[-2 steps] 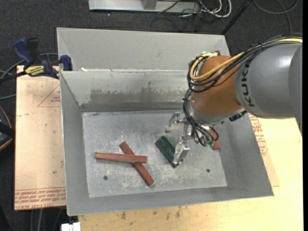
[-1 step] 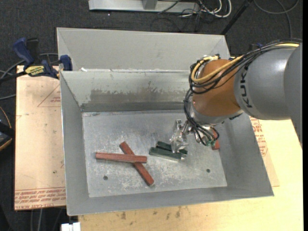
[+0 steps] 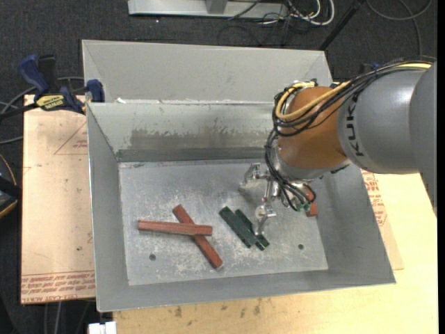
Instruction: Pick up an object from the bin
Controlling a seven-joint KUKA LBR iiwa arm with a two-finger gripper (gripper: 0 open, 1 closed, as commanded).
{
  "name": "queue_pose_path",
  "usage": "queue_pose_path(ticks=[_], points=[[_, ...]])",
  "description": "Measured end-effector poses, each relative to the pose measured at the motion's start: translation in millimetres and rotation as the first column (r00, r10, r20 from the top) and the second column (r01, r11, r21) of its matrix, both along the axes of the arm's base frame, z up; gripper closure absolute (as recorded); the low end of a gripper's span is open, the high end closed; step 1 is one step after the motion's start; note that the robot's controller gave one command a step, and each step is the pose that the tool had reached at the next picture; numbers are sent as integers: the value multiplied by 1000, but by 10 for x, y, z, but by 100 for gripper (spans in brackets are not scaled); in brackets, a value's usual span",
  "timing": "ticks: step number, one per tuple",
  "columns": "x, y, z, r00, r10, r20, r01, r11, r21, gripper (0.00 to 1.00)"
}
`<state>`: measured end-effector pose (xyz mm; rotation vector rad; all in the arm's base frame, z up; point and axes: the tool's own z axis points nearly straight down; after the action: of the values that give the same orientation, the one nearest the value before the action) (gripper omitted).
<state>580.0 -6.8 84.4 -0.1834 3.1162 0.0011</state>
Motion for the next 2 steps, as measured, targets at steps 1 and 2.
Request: queue_pose_path(ticks=[1,2], points=[[-3,-1,-1,1000,0,-1,0,1000,0,0],[-300,297,-4,1000,14,13,-14,1000,-4,100]])
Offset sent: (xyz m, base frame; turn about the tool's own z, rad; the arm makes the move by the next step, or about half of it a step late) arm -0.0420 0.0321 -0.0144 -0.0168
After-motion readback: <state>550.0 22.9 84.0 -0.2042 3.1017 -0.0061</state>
